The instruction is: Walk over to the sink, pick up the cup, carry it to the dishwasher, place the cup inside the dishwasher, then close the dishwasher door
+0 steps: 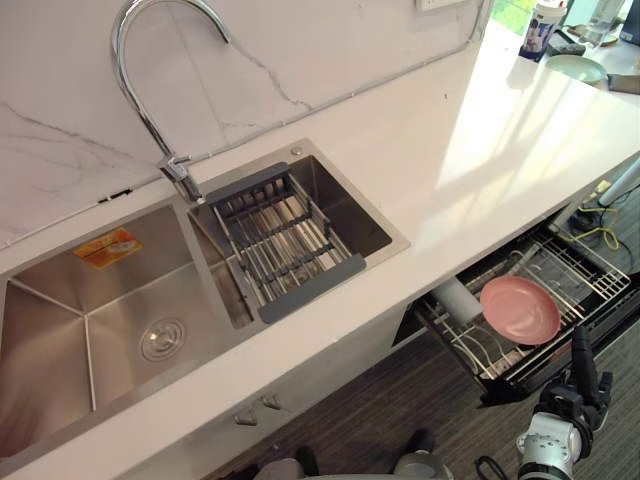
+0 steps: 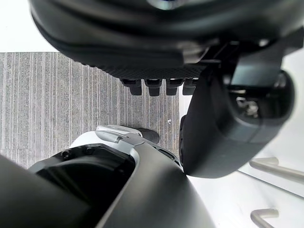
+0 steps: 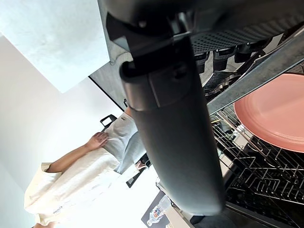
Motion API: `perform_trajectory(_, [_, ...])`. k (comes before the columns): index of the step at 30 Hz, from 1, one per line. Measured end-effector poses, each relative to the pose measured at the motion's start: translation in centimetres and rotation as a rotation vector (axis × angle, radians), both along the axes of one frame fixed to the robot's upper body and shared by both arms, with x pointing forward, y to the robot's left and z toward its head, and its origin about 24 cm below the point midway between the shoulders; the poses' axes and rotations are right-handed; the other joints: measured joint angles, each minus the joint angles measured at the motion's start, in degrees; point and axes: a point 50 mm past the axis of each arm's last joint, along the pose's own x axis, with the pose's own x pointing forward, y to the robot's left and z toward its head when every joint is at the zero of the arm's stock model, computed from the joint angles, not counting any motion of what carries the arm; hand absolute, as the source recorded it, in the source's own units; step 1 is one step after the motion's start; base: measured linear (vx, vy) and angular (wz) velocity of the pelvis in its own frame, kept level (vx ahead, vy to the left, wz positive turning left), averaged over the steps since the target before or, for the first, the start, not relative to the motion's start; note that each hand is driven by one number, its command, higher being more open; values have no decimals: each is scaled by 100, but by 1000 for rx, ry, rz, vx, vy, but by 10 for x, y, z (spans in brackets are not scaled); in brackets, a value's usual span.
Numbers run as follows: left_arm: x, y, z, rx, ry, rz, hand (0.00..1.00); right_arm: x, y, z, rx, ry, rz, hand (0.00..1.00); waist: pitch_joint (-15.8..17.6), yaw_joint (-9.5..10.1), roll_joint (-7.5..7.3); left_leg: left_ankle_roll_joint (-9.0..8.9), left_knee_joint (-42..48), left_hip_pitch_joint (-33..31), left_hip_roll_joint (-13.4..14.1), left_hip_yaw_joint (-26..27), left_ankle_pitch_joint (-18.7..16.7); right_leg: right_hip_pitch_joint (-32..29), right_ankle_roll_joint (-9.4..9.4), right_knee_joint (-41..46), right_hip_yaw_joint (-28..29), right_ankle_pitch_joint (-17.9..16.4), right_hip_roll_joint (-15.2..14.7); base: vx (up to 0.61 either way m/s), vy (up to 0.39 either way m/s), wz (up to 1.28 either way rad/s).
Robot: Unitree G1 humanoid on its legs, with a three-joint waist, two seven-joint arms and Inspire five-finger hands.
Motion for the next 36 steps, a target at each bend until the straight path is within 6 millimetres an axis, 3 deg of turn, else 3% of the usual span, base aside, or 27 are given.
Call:
perform_trajectory(7, [-2,-2,-1,-14,-7,-36,100,29,-1,11,-14,-21,89,100,70,62,170,1,40,-124,1,-144,94,-1,-53,2,-162,40,4,-8,23,12])
perform_trajectory(13, [1,-8,0,-64,-64,-53,100,71,-5,37,-129,19,264,100,203,322,398,-30,206,-401,2,-440,156,-5,-83,2,-472,21,23,-30,29,21])
perform_trajectory(19, [-5,-14,-1,-89,-70,-55,100,99,-10,64,-202,-9,321,100,336,543,535,-76,199,-627,58,-765,312,-17,-164,13,-773,-18,107,-28,5,29])
perform_trajectory(23, [-13,-14,-2,-98,-60,-30,100,105,16,50,-78,-130,348,100,416,602,504,-157,169,-651,212,-869,346,-71,-258,310,-842,-229,157,-38,-14,8])
perform_trajectory(28, [-10,-13,-1,-96,-82,15,100,112,34,51,-2,-299,313,100,429,939,511,-238,157,-769,456,-989,395,-311,-403,761,-842,-516,194,-107,-43,1])
perform_trajectory(33, [-12,-11,-1,-94,-78,59,100,123,53,53,-25,-285,407,100,499,1063,517,-290,11,-881,802,-981,426,-544,-421,799,-779,-677,542,-110,-110,-13])
perform_trajectory(35, [-11,-10,-1,-85,-90,71,100,125,70,52,-63,-250,521,100,543,1090,503,-281,9,-910,953,-957,420,-604,-487,679,-761,-780,791,-106,-154,-22])
perform_trajectory(36, [-10,-9,-1,-79,-98,72,100,124,78,50,-84,-237,572,100,546,1124,500,-172,-37,-934,1009,-962,357,-646,-457,616,-758,-888,883,-61,-145,-8])
